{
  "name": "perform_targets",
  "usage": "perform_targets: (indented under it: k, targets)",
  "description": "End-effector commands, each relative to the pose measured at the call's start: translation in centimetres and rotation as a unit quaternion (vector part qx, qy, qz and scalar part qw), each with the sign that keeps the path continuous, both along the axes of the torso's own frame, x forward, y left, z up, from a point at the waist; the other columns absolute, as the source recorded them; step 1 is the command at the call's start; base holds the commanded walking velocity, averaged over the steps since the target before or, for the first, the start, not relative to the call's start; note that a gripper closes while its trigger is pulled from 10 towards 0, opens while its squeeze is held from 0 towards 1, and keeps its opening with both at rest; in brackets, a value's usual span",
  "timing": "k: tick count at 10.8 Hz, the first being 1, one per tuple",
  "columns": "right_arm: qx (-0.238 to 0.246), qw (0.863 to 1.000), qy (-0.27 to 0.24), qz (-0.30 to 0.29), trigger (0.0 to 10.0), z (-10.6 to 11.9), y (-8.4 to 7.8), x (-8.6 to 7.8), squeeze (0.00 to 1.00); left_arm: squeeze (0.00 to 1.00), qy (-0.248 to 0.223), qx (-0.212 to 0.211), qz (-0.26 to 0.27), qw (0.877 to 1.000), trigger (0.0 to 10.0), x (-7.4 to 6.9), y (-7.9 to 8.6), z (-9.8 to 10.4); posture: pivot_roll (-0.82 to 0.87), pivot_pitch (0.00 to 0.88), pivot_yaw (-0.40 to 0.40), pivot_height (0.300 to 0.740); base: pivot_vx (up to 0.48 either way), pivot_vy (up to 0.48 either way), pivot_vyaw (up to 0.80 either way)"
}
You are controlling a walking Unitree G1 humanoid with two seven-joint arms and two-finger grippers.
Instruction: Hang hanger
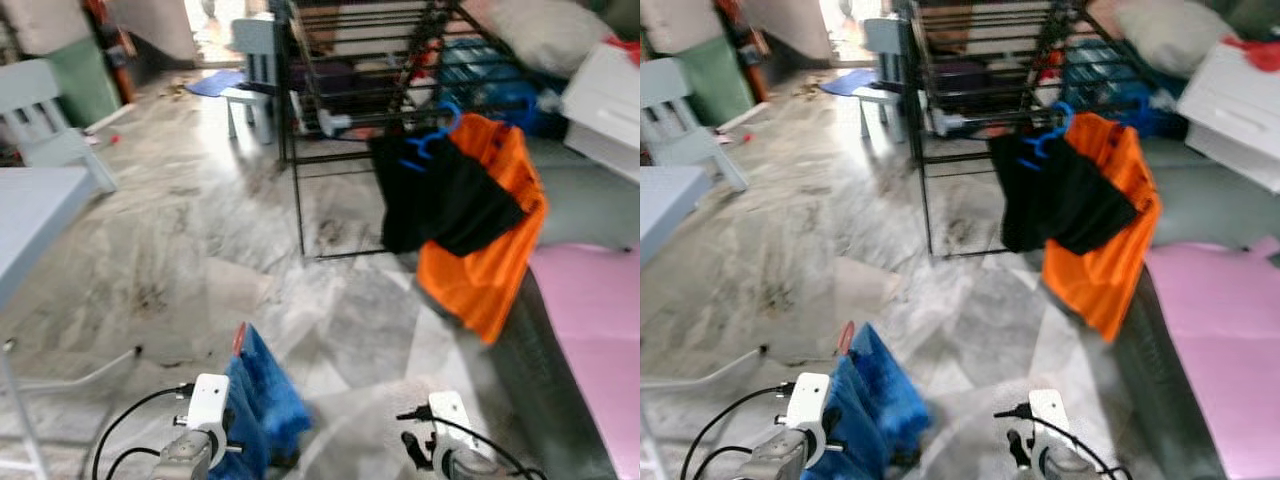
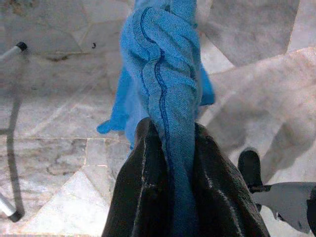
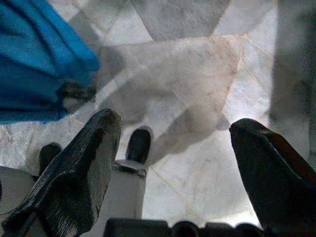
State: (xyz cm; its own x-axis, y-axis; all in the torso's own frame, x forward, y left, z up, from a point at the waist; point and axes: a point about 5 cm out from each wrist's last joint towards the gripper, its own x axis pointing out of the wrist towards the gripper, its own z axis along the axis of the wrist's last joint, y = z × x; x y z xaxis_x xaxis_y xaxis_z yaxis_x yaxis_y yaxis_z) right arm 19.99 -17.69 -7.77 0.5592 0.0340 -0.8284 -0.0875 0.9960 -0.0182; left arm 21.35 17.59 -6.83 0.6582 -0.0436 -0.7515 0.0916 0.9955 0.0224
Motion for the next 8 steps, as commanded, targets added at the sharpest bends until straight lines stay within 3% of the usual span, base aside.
perform_targets:
  k: [1, 6, 8]
  targets:
    - [-0.001, 1.000, -0.001, 0.013, 10.0, 0.1, 0.3, 0.3, 0.00, 0.00, -0.012, 0.003, -0.008, 1.000, 10.0, 0.4, 0.2, 0.3, 0.00, 0.000, 0.019, 0.740, 0.244, 0.000, 0.00]
    - [-0.020, 0.999, 0.014, 0.028, 10.0, -0.3, -0.3, -0.7, 0.00, 0.00, -0.005, 0.005, -0.015, 1.000, 10.0, 0.0, 0.2, 0.1, 0.00, 0.000, 0.018, 0.740, 0.097, 0.000, 0.00]
    - [-0.026, 0.999, 0.017, 0.031, 10.0, -0.4, -0.7, -0.9, 0.00, 0.00, -0.001, 0.007, -0.017, 1.000, 10.0, -0.2, 0.3, 0.0, 0.00, 0.000, 0.019, 0.740, 0.000, 0.277, 0.00]
